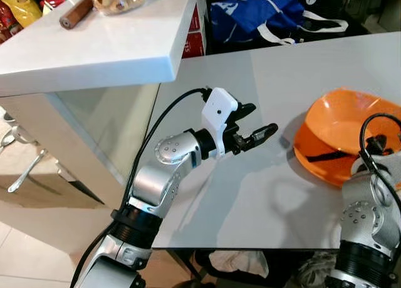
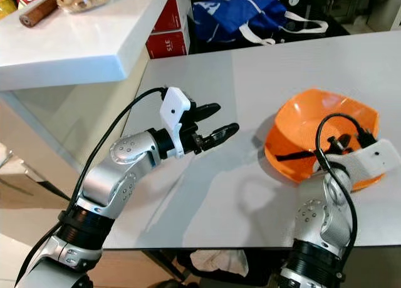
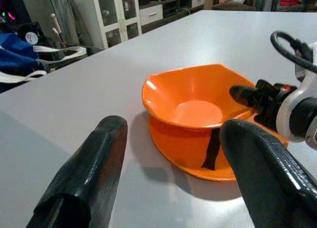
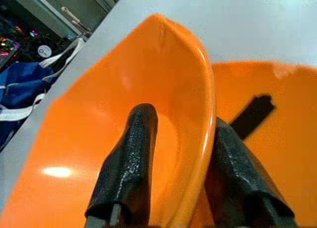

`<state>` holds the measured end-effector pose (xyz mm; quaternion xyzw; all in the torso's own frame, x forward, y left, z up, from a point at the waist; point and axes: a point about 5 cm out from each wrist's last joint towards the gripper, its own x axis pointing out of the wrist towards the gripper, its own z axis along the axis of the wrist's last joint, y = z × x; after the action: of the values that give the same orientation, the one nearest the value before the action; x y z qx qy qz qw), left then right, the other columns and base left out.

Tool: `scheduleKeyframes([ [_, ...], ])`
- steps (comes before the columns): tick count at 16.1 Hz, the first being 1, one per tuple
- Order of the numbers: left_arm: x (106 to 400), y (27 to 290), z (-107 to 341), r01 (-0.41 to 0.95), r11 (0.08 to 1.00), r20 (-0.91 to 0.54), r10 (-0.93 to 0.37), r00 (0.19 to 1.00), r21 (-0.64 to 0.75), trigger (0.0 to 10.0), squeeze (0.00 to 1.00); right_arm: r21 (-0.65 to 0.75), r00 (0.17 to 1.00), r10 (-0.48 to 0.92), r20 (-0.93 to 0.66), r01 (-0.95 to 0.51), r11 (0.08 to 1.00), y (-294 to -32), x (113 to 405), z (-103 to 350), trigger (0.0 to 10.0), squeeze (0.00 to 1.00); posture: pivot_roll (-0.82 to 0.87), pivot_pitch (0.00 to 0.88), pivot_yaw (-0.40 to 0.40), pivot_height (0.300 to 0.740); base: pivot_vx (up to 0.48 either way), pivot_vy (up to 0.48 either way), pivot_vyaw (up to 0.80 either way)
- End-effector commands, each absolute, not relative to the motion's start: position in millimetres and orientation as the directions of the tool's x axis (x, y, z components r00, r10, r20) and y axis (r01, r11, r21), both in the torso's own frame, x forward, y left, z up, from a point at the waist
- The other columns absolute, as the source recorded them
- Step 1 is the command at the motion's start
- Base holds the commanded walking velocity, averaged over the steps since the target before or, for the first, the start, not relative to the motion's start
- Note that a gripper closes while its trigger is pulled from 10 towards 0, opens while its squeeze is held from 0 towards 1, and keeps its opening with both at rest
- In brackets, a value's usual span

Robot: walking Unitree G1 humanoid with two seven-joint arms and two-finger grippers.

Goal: Setting the table

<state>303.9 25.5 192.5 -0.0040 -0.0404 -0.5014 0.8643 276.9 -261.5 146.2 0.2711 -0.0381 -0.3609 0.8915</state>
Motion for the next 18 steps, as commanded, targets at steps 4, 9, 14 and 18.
scheduleKeyframes([
  [4, 306, 31, 201, 0.853, 0.522, 0.099, -0.850, 0.517, 0.029, 10.0, 0.00, 0.445, 0.764, -0.644, -0.035, 0.589, 0.674, -250, 276, 169, 10.0, 1.00, -0.03, 0.000, 0.169, 0.736, 0.000, 0.000, 0.00],
  [9, 307, 30, 205, 0.853, 0.521, 0.113, -0.849, 0.517, 0.014, 10.0, 0.00, 0.383, 0.772, -0.635, -0.034, 0.597, 0.705, -245, 265, 169, 10.0, 1.00, -0.04, 0.000, 0.169, 0.736, 0.000, 0.000, 0.00],
  [14, 308, 28, 207, 0.857, 0.516, 0.126, -0.850, 0.511, 0.005, 10.0, 0.00, 0.340, 0.765, -0.640, -0.070, 0.622, 0.706, -242, 250, 159, 10.0, 1.00, -0.06, 0.000, 0.176, 0.736, 0.000, 0.000, 0.00],
  [18, 313, 28, 209, 0.846, 0.532, 0.133, -0.838, 0.529, -0.011, 10.0, 0.00, 0.246, 0.786, -0.616, -0.054, 0.609, 0.754, -233, 241, 159, 10.0, 1.00, -0.07, 0.000, 0.179, 0.736, 0.000, 0.000, 0.00],
])
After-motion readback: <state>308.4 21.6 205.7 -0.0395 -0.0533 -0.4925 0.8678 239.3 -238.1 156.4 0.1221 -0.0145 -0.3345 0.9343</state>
